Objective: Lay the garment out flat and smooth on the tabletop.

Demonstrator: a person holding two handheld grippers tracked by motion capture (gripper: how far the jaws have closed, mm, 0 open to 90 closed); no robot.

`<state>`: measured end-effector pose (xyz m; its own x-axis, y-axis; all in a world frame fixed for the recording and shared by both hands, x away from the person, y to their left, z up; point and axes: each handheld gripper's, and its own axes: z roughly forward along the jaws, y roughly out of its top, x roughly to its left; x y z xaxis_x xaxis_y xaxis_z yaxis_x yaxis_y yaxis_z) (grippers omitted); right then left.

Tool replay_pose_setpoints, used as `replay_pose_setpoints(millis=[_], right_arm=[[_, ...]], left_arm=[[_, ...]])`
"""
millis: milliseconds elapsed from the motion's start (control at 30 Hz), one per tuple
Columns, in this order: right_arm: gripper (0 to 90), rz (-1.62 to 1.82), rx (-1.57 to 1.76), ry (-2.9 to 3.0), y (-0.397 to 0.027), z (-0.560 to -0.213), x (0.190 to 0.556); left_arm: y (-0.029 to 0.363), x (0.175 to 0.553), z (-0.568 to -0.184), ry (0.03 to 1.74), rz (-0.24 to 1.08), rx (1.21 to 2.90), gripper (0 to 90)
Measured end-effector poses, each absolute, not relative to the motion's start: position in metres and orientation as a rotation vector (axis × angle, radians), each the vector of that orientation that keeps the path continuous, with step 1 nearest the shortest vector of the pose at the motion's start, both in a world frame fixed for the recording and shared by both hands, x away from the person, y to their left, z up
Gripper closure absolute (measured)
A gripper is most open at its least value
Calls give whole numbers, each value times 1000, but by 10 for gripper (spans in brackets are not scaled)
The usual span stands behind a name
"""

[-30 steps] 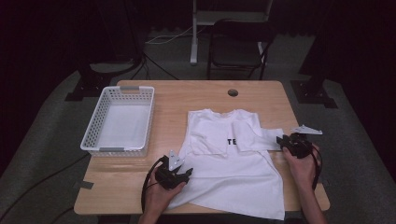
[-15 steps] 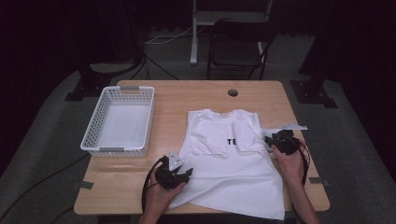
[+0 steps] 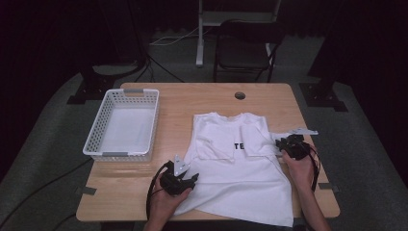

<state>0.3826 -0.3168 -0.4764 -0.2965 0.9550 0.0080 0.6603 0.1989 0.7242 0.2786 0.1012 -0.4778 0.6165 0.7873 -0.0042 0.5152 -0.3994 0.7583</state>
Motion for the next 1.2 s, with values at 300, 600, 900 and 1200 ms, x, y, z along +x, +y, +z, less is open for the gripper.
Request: replay_pose_setpoints(millis=[300,600,900,1200], right_arm=[[734,877,1513,2019,-323,-477,380],[745,869,1532,1997,-332,-477,378],[750,853,1556,1972,-343,-476,375],[798,842,1581,1959,-353,-475,373]], left_arm=[[101,279,-478,1020,461,2089,467],[101,279,-478,1020,460,2090,465],[101,279,-478,1019,459,2089,464],[101,279,-478,1020,458,2087,460]])
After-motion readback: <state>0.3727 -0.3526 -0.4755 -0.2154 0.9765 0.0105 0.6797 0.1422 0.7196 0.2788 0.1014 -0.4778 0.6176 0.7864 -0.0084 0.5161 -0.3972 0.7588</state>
